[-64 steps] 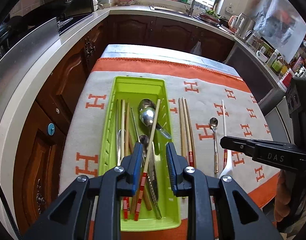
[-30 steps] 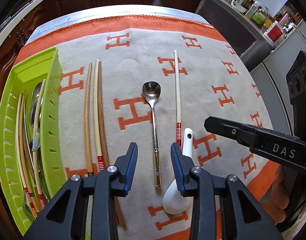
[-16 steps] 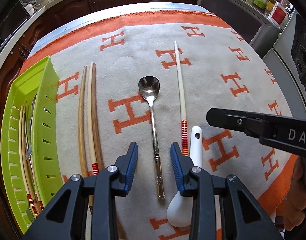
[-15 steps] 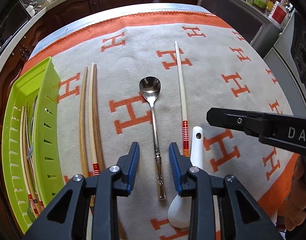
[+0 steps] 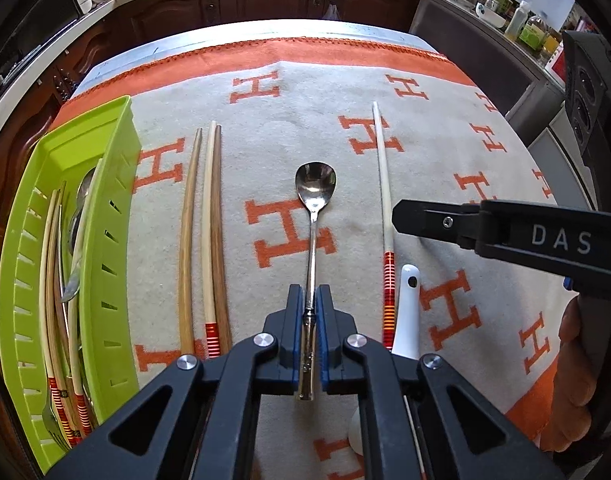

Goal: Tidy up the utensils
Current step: 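Grasp the metal spoon with the left tool while the right tool grasps a red-banded chopstick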

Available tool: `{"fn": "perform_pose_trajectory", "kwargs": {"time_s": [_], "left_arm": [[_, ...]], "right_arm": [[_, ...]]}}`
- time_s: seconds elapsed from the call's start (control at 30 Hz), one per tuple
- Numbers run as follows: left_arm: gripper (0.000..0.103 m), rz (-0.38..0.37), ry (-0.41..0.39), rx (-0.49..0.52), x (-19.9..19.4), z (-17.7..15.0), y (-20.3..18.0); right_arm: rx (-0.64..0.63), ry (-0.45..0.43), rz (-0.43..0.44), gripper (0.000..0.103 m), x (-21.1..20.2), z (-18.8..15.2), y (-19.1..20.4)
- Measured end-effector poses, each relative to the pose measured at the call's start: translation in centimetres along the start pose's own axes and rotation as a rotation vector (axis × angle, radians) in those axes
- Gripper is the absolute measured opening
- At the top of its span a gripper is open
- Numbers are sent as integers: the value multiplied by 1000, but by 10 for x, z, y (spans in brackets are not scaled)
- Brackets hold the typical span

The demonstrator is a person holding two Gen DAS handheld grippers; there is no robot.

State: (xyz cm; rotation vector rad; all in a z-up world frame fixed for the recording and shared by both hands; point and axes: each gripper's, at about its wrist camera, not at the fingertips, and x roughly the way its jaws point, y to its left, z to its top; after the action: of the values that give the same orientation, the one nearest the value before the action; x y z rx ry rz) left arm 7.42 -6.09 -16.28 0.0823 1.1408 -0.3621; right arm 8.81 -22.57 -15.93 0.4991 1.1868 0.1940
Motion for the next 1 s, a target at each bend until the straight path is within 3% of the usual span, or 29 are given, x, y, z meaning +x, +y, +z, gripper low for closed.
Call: {"fn": "perform_pose_trajectory", "kwargs": {"time_s": [0.13, 0.3, 0.47, 0.53, 0.73, 0.8, 0.87, 1.0], "left_arm": [[4, 2, -29, -21, -10, 1, 8], [4, -5, -67, -44, -24, 1, 18], [4, -35, -20, -55, -15, -2, 22], [4, -49, 0, -56, -10, -3, 22], [5, -101, 57, -68, 2, -4, 23], [8, -116, 60, -80, 4, -2, 24], [26, -121, 57, -85, 3, 2, 25], [30, -102, 32, -86, 2, 15, 29]], "right_arm": [[-46, -9, -57, 23, 6, 4, 13], [-134, -24, -189, 23, 17, 3, 34], [-272, -48, -385, 18, 30, -4, 61], [-290, -62, -423, 11, 32, -6, 65], [-176, -70, -345, 5, 20, 1, 39], [-123, -77, -300, 5, 15, 5, 29], [-81, -86, -263, 5, 10, 7, 19], [-32, -99, -207, 5, 3, 7, 4]]}}
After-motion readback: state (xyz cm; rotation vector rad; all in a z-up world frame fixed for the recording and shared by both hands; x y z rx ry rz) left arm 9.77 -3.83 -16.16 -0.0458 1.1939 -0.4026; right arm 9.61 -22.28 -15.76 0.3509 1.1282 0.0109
